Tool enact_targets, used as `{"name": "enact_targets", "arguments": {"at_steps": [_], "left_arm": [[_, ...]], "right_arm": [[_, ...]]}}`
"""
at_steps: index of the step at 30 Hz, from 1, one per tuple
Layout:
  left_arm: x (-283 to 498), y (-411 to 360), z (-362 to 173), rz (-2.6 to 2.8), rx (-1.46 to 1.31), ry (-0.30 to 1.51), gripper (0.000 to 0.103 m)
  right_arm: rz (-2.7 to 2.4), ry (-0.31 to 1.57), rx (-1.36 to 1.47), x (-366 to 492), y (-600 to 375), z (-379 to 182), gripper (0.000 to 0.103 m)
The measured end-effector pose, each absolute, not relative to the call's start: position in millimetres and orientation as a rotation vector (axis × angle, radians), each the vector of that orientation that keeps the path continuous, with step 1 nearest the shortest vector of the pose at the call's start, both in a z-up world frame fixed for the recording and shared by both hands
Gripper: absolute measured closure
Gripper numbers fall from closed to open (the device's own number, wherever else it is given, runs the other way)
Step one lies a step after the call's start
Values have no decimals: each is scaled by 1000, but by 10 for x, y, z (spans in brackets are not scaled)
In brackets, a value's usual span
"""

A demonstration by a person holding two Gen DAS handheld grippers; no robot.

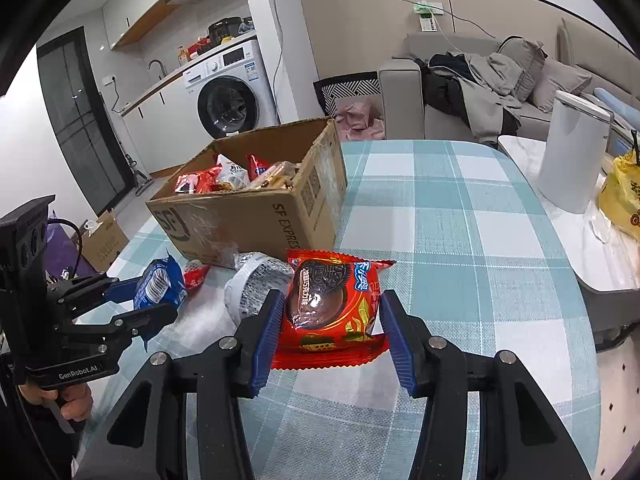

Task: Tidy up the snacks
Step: 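Lift both packs and carry them over the cardboard box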

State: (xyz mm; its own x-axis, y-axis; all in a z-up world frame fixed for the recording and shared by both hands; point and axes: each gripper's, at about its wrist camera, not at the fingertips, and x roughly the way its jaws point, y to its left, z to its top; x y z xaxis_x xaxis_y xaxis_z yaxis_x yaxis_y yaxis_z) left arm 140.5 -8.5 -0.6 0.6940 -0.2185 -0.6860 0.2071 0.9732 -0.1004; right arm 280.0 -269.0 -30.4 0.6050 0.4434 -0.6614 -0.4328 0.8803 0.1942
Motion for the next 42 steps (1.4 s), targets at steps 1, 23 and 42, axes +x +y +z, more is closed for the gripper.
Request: {"name": "enact_targets", "arguments": {"at_steps": [1,23,42], "left_arm": [[1400,-92,29,-236,-16,762,62],[1335,43,669,-195,-39,641,62],[1543,189,1105,-153,-40,568,62]], "right_arm": [[511,764,18,2788,-2688,-287,53],[578,685,19,2625,-2538,28,53],[608,585,33,2638,-2364,475,53]]}}
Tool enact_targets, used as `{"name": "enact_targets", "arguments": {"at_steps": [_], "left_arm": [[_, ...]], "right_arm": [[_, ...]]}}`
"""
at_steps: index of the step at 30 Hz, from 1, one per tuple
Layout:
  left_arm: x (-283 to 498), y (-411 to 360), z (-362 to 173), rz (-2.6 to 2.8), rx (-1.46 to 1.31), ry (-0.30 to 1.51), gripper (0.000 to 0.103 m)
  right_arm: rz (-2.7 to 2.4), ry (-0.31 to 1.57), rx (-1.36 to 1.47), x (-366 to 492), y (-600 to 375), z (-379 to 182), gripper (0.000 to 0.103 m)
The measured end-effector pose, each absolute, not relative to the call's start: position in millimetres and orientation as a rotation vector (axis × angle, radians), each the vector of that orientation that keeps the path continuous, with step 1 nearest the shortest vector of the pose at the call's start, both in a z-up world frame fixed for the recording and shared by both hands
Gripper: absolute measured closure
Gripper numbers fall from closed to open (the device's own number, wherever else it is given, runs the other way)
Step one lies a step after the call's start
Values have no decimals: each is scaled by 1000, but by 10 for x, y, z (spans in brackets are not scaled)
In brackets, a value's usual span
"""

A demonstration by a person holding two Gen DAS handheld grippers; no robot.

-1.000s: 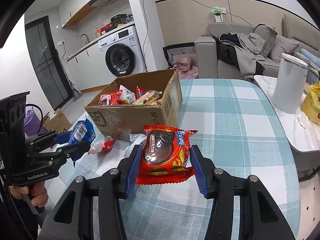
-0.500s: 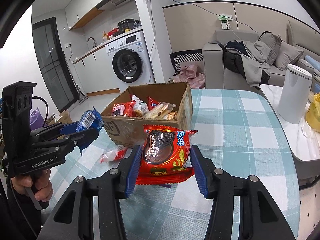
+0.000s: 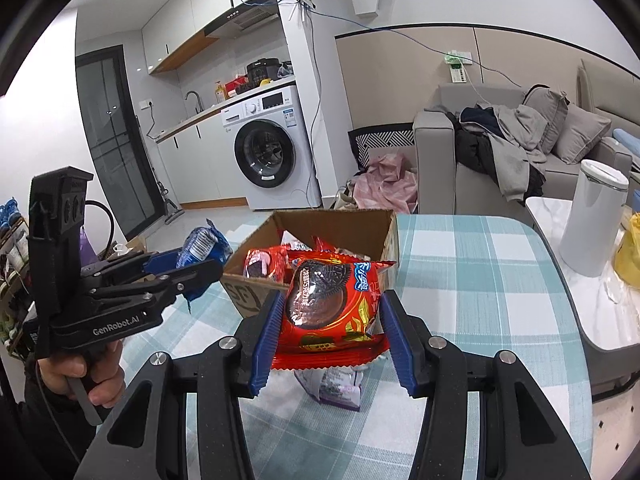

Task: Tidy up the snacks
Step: 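Lift both packs and carry them over the cardboard box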

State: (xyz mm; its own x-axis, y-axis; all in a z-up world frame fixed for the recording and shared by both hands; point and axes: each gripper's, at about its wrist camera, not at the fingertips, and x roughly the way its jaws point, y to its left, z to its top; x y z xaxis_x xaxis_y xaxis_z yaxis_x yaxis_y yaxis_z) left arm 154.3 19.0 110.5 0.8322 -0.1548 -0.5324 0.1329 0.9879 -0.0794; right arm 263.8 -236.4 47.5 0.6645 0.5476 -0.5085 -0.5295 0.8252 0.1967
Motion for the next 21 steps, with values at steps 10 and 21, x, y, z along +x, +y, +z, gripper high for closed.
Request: {"name": "enact_targets", "arguments": {"at_steps": [10,21], "left_arm": [[1764,198,1234,-132,-22,552,62],[2019,209,1334,-119,-14,542,62]], "right_arm": [[609,557,47,2763,-2253,638,53],[593,554,64,2925,-2198,729,53]]}}
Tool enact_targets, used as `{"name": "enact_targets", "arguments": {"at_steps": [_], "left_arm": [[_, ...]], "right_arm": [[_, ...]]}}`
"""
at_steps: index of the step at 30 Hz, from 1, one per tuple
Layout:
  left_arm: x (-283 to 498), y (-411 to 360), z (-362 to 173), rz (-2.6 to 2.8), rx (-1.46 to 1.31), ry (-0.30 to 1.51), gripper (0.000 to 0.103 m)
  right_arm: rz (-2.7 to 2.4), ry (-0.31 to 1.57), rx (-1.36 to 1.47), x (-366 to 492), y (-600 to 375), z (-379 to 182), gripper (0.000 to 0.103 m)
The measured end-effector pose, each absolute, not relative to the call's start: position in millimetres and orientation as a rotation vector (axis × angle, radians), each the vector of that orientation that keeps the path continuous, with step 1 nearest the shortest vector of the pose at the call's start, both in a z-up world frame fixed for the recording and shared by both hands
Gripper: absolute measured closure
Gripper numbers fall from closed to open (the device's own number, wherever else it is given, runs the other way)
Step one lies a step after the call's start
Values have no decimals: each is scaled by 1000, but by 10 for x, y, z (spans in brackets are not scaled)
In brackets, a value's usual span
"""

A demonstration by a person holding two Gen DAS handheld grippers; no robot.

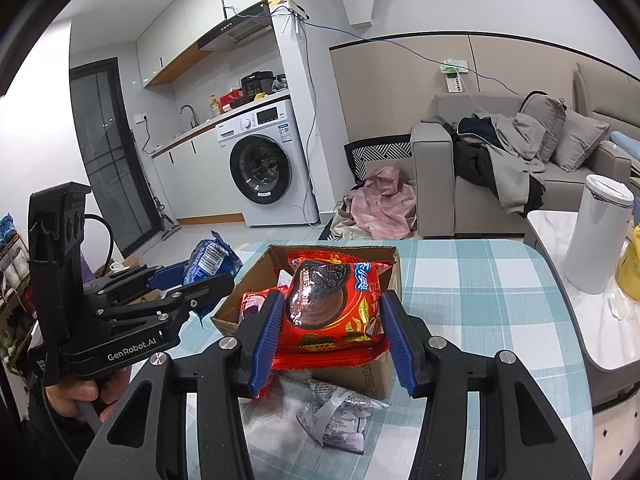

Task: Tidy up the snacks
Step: 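Lift both packs and carry them over the cardboard box, then open both grippers to drop the blue and red packs into the box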

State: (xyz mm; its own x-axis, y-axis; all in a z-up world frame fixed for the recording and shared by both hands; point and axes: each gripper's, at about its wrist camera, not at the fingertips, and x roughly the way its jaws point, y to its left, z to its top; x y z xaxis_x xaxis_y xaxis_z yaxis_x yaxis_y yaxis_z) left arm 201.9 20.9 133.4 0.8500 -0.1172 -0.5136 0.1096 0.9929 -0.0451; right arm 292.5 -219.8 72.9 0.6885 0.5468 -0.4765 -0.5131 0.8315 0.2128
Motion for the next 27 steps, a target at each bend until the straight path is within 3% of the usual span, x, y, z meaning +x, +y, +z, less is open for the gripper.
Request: {"name": "enact_targets", "arguments": {"at_steps": [27], "left_arm": [[2718,286,1095,-98,2,588,62]], "right_arm": [[586,582,79,3402,-1930,597,54]]}}
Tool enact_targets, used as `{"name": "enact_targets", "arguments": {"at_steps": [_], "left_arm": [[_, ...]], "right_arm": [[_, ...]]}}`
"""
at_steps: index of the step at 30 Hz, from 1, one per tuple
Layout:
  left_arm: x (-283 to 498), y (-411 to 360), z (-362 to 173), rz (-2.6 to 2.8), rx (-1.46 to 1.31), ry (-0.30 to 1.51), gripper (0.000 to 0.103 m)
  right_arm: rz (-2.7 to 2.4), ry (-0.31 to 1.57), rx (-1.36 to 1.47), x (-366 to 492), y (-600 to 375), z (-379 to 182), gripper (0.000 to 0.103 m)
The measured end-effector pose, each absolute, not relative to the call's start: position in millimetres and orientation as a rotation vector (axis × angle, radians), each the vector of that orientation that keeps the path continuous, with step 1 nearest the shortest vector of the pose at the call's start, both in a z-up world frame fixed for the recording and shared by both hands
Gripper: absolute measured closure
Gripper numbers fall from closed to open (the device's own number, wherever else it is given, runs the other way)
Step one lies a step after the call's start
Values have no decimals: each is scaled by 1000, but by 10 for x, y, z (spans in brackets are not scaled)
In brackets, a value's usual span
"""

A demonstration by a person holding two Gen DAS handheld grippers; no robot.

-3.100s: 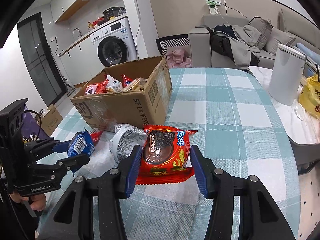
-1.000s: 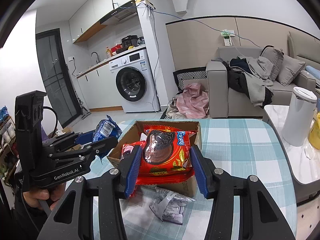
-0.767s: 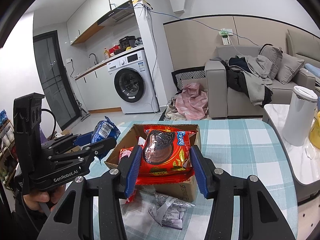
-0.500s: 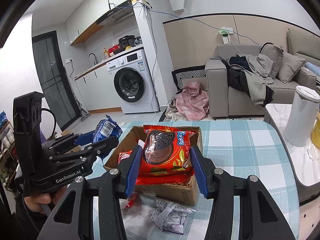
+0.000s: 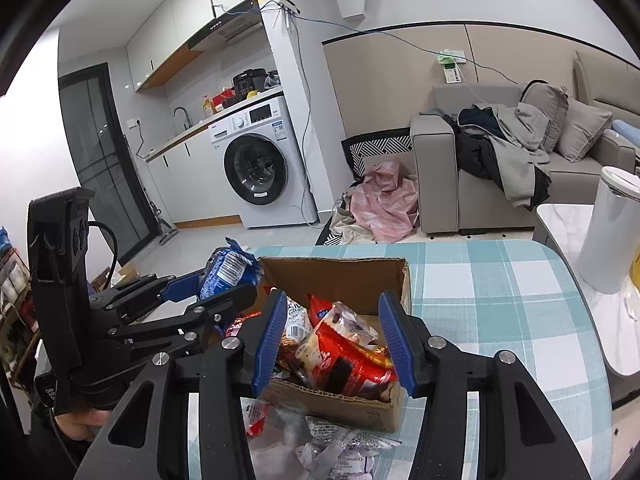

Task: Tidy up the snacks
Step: 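Open both grippers to drop the blue and red packs into the box, then move both grippers back toward the red-and-white pack and white bag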

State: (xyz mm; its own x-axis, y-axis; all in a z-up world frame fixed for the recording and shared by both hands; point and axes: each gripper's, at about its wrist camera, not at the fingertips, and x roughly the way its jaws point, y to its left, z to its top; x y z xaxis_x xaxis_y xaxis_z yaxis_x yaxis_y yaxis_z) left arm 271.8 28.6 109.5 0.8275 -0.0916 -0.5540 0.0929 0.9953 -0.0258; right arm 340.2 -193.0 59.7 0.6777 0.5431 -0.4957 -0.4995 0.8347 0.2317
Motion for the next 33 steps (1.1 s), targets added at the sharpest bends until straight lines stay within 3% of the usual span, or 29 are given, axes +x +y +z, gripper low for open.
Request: {"name": "enact_targets", "arguments": {"at_steps": [11,15,20,24,27,33], "left_arm": [[2957,343,807,-122,-10,648,62],[2975,357,754,-116,-8,656,59],[2837,363,756,-116,-2,635,20],[2686,398,749,-114,-6,630,14],[2552,444,751,-94,-12,617,0],[2272,518,770,-68,-37,593,1]], "right_arm": [[574,643,53,3550,-1865,435,53],[563,654,53,3550,-1884,392,48],[548,660,61,3522,-1974,316,37],[540,676,59,3479,-2024,257,20],[548,685,84,3437,-2070,231,3],[547,704,65,3346,-2059,195,0]]}}
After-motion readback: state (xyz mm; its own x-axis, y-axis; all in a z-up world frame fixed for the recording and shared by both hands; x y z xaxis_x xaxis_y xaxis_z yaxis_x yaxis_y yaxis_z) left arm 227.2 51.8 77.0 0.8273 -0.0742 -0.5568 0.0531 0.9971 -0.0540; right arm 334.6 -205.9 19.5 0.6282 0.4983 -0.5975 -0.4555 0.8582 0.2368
